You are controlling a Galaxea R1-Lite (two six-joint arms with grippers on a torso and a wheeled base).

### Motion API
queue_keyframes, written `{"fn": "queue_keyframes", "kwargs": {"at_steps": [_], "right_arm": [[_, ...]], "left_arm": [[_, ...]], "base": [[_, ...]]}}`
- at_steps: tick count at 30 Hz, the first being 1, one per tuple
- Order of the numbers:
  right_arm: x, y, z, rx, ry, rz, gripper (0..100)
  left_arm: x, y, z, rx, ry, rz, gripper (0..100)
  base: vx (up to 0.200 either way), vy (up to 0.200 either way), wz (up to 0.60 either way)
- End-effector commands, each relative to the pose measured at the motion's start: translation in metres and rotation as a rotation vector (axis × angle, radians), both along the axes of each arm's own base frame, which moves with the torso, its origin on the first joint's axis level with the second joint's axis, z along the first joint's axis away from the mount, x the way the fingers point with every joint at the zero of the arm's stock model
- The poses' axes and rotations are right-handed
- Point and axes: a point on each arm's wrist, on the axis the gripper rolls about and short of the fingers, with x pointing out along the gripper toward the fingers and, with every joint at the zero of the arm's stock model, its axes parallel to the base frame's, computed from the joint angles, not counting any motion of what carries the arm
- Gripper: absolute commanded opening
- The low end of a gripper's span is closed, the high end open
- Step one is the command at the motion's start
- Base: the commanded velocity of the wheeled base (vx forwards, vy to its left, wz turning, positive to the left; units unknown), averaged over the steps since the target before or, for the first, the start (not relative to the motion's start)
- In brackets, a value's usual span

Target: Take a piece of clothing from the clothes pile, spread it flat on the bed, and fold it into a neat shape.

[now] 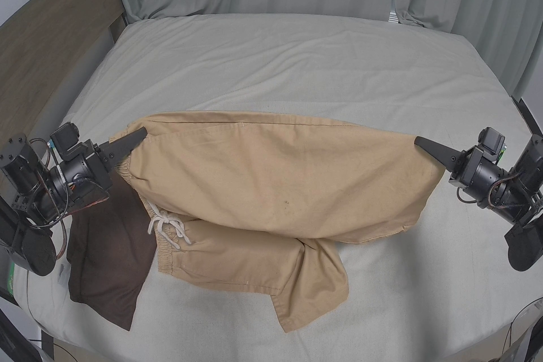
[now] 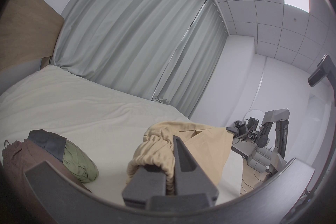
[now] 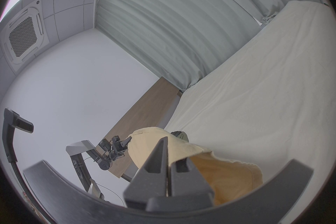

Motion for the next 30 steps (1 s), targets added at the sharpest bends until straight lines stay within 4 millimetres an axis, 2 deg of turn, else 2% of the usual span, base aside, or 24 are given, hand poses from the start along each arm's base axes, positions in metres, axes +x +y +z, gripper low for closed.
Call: {"fn": "queue_keyframes", "kwargs": {"at_steps": [1,13,16,21,30], "right_arm": [[0.001,0.000,-0.001,0.000,0.003,0.000,0],[0.004,0.002,0.001,0.001,-0.007,0.003,0],[0.012,0.002,-0.002,0.000,-0.001,-0.005,0],[0.037,-0.001,-0.009,0.000,0.004,-0.028,0],[0.074,-0.004,-0.023,0.003,0.007,-0.050,0]], "left_arm": [[0.003,0.000,-0.005,0.000,0.017,0.002,0],[0.008,-0.002,-0.006,-0.005,0.021,-0.006,0],[0.015,-0.002,-0.012,-0.007,0.039,0.003,0],[0.036,0.000,-0.022,-0.027,0.069,0.015,0],[0.054,-0.004,-0.033,-0.078,0.125,0.038,0]], "base": [[0.000,0.000,0.00],[0.000,0.000,0.00],[0.000,0.000,0.00],[0.000,0.000,0.00],[0.000,0.000,0.00]]}}
